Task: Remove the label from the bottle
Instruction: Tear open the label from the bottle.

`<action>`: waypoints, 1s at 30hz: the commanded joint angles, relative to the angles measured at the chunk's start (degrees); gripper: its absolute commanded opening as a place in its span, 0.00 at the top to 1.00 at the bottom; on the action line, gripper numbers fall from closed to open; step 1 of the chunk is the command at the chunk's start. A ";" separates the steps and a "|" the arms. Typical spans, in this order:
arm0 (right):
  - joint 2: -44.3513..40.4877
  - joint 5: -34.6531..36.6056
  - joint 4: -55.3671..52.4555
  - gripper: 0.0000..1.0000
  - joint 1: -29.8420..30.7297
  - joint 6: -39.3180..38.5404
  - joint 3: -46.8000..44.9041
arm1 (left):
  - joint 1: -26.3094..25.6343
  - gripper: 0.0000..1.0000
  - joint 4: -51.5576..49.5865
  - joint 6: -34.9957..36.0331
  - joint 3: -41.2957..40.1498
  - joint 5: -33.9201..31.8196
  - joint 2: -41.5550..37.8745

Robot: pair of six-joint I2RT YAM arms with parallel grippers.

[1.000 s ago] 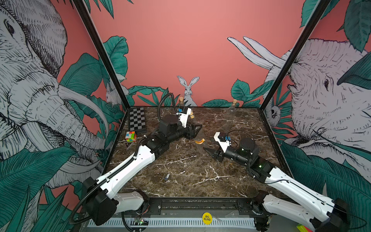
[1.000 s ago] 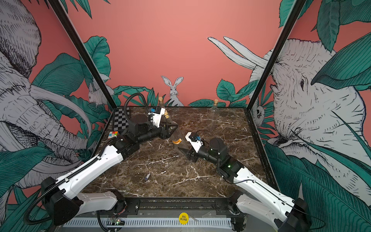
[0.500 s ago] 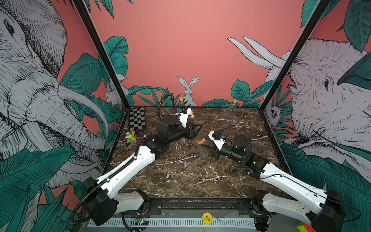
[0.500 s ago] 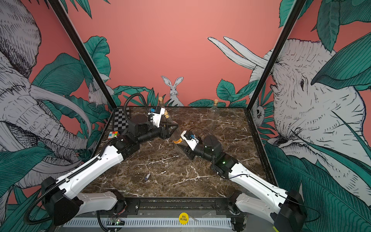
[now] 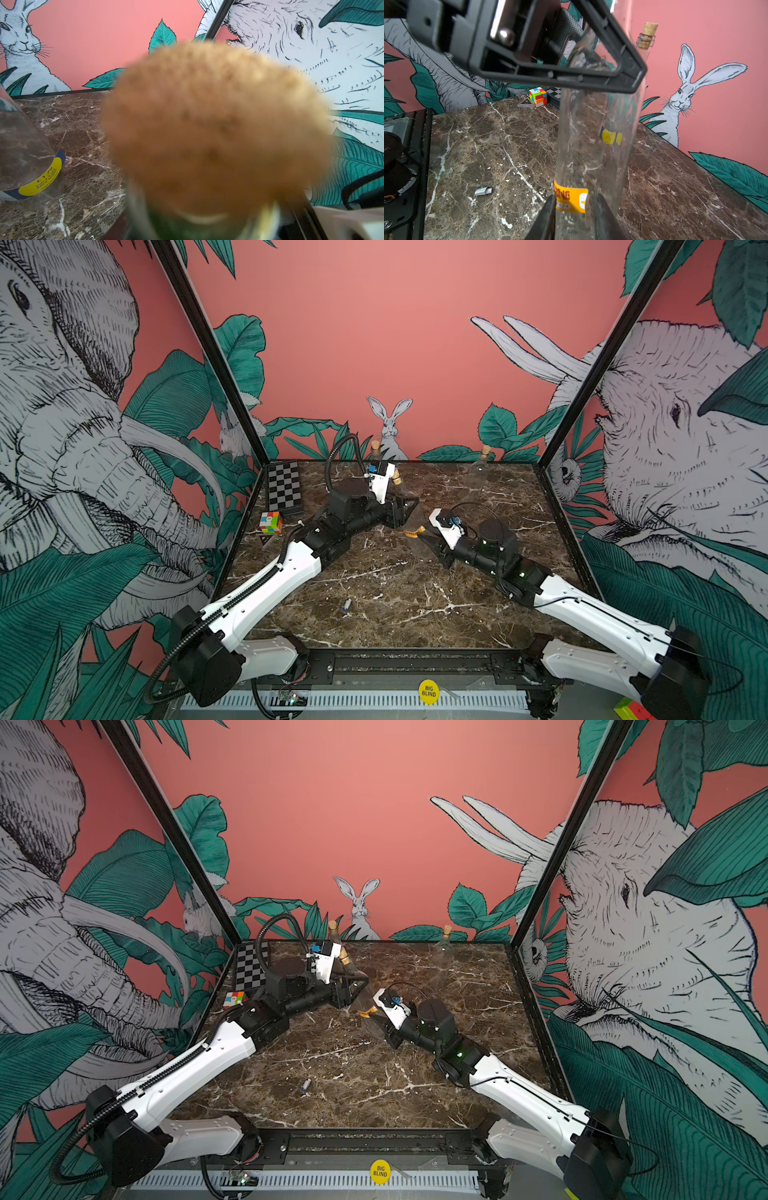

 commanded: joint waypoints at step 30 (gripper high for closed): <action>3.32 -0.32 3.85 1.00 1.48 2.21 2.07 | -2.36 1.00 4.56 -1.88 1.36 -5.51 -1.57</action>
